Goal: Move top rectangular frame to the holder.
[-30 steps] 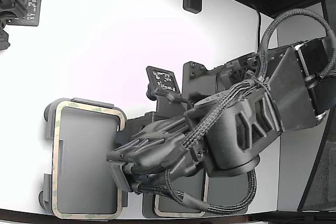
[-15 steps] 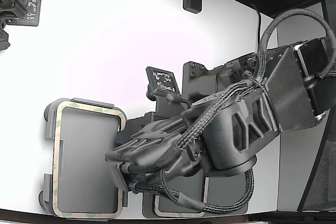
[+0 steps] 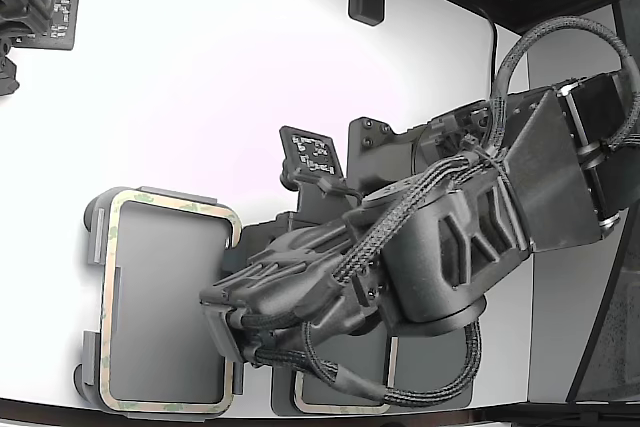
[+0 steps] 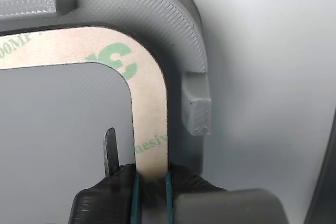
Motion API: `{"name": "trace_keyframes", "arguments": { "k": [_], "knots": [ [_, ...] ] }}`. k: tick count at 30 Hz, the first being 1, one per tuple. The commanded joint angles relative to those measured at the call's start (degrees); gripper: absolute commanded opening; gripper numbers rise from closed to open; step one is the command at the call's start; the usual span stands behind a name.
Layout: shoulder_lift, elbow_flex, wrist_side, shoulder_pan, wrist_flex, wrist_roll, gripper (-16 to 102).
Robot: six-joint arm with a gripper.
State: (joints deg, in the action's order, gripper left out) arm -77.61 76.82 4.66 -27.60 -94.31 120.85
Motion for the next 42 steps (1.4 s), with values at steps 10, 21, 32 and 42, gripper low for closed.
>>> {"name": "trace_keyframes", "arguments": {
  "k": [10, 21, 32, 42],
  "knots": [
    [-1.14, -7.73, 3.78, -0.09, -0.53, -4.13, 100],
    [-25.31, 7.21, 19.07, 0.53, 15.56, -62.23, 100],
    [-66.97, 48.69, 11.87, 17.93, 34.98, -107.23, 100],
    [-87.36, 68.12, 3.60, 27.07, 39.46, -113.82, 100]
  ]
}}
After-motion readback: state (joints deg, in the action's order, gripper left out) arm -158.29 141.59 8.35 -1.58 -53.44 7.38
